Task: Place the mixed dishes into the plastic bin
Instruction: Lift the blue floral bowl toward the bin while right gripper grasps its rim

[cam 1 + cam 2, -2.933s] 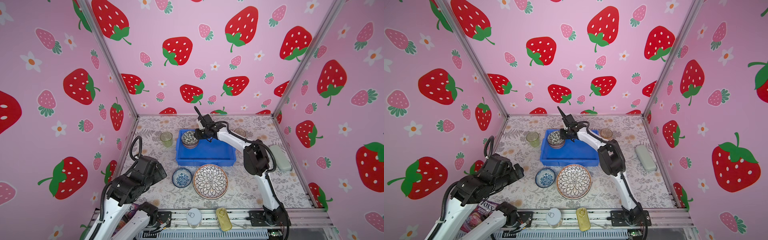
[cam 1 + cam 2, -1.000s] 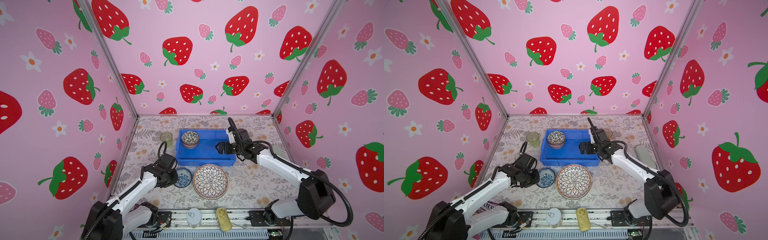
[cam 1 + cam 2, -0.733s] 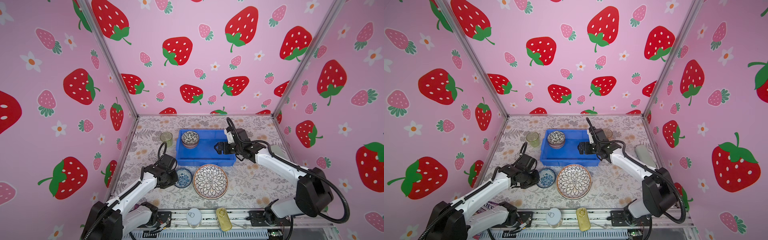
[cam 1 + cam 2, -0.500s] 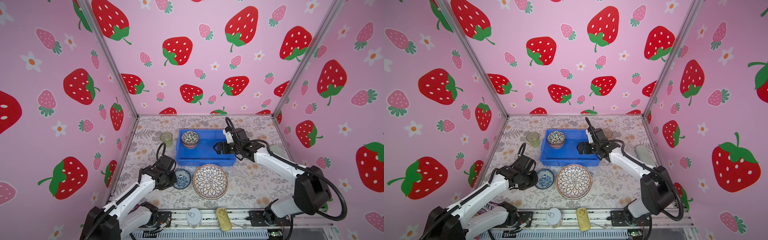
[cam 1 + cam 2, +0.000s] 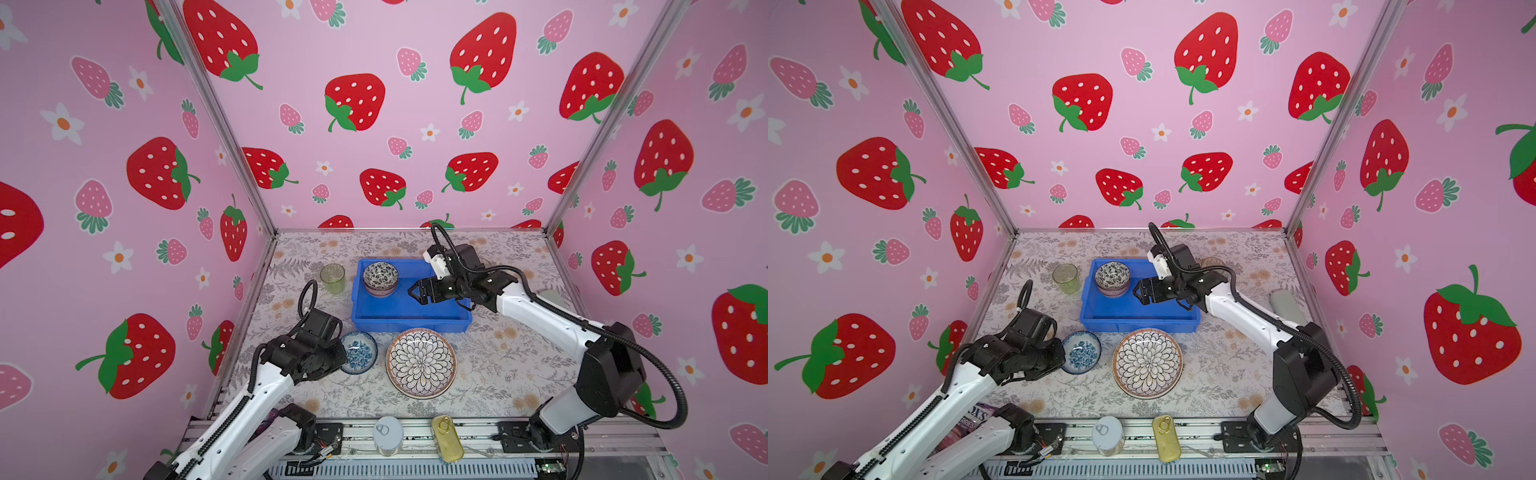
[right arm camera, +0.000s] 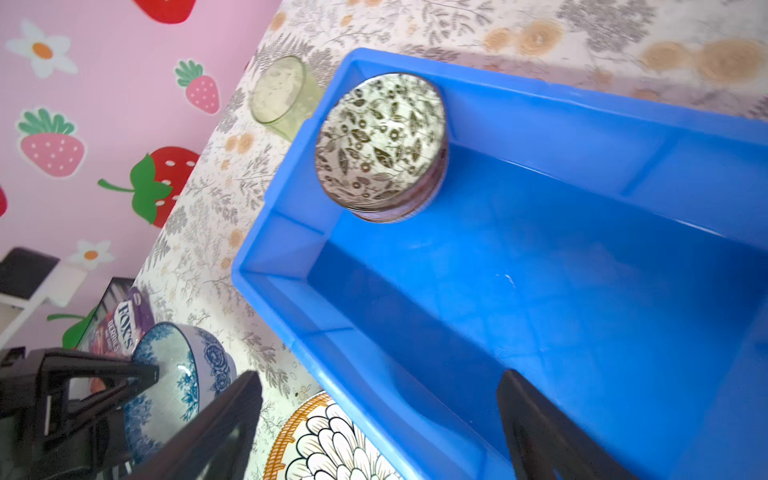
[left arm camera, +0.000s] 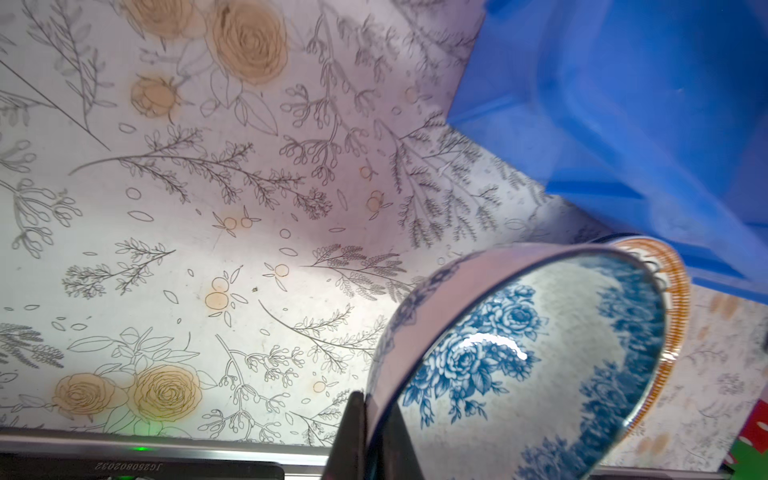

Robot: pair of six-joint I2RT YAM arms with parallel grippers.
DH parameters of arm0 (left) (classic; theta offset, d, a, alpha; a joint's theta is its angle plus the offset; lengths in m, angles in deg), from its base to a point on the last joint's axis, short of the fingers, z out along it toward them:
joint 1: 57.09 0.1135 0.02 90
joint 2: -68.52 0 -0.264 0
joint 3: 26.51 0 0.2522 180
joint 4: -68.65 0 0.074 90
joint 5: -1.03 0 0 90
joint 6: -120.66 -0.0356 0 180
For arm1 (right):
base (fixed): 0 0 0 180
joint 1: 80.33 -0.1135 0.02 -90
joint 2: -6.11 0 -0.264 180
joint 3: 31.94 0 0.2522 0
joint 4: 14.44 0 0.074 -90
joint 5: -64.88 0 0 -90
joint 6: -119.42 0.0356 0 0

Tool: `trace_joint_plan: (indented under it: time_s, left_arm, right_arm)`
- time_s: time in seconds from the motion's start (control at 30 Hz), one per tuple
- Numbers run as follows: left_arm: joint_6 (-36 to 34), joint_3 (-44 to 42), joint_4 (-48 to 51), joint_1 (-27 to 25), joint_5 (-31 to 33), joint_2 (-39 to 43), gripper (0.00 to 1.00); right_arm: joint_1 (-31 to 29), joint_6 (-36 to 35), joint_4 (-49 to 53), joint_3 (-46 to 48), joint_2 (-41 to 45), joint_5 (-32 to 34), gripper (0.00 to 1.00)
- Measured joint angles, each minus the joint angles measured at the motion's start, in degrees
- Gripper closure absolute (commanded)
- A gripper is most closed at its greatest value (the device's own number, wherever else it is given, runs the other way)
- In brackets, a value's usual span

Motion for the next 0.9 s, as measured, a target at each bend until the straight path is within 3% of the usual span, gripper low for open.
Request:
trace_joint_plan:
  time_s: [0.2,0.57,0.9]
  left_arm:
    - [-0.5,6.9,0.7,0.0,1.7,-2.3,1.00]
    - [-3.5,14.0,-3.6,-1.1,2.4,-15.7,1.00]
    - [-5.9,19.6,-7.2,-4.7,2.3,-24.6,1.00]
  right_arm:
    - [-4.4,-0.7,3.6,-4.7,-2.1,1.6,0.12]
    - [-8.3,0.1,5.6,-5.6,-2.9,4.0,0.15]
    - [-9.4,2.1,5.5,-5.6,-3.0,6.5,0.27]
